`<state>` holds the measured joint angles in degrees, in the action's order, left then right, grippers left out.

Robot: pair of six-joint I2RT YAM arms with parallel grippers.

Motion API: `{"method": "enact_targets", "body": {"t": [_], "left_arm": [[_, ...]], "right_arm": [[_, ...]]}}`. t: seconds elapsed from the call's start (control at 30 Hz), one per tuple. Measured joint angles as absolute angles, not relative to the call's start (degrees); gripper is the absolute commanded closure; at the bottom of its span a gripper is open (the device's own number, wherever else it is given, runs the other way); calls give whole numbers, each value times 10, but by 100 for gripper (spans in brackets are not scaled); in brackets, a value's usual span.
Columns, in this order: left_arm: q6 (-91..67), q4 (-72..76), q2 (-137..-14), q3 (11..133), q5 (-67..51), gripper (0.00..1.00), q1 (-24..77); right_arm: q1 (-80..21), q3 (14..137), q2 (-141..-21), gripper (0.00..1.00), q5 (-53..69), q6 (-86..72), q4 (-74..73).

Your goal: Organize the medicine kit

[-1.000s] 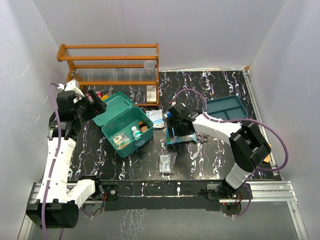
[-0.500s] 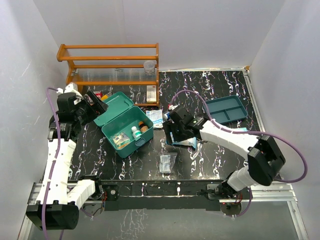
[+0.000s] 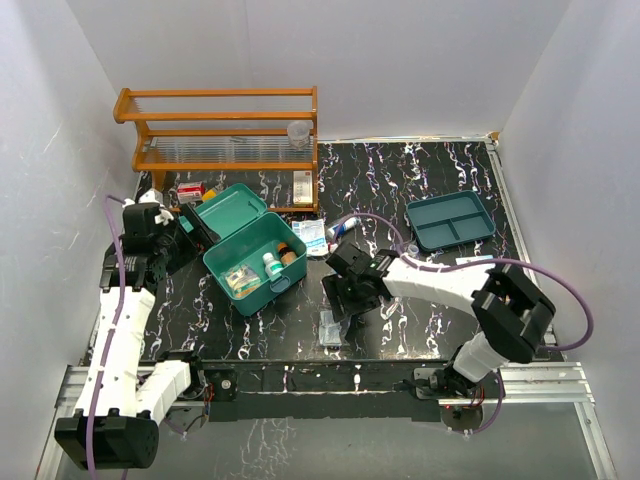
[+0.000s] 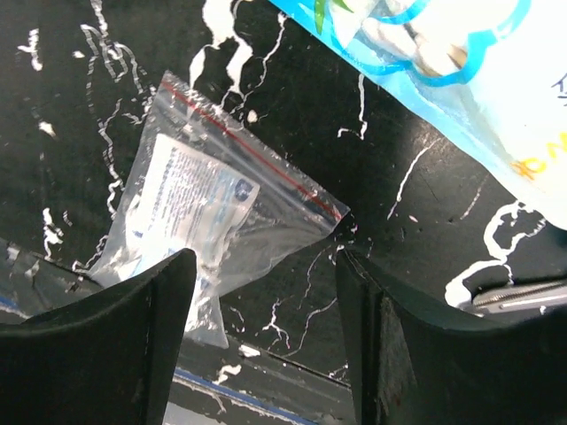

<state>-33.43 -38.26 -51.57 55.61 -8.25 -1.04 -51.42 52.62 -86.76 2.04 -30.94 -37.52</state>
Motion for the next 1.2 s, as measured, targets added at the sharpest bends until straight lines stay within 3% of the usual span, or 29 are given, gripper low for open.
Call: {"method": "enact_targets", "body": {"t": [0.27,0.5,0.6,0.87,1.1,1.2], "left_arm": [[-321,-394,-532,540,-53,24,-10],[-321,-379,-589,532,-53,27,-10],[-321,-366,-601,531,-53,29,-10],[-321,-331,-623,525,-44,42,-11],[-318,-291,-626,500,-24,66,-15],[-312,-278,-633,488,-23,67,-15]], "right_arm": [[-514,528,-916,54,19,-319,-358],[-514,527,-920,89,0,-314,-351],[-514,526,-920,100,-10,-311,-347],[-517,526,-892,100,-50,-288,-347],[-517,529,-790,100,-114,-266,-347],[-517,549,-776,100,-141,-253,-352]]}}
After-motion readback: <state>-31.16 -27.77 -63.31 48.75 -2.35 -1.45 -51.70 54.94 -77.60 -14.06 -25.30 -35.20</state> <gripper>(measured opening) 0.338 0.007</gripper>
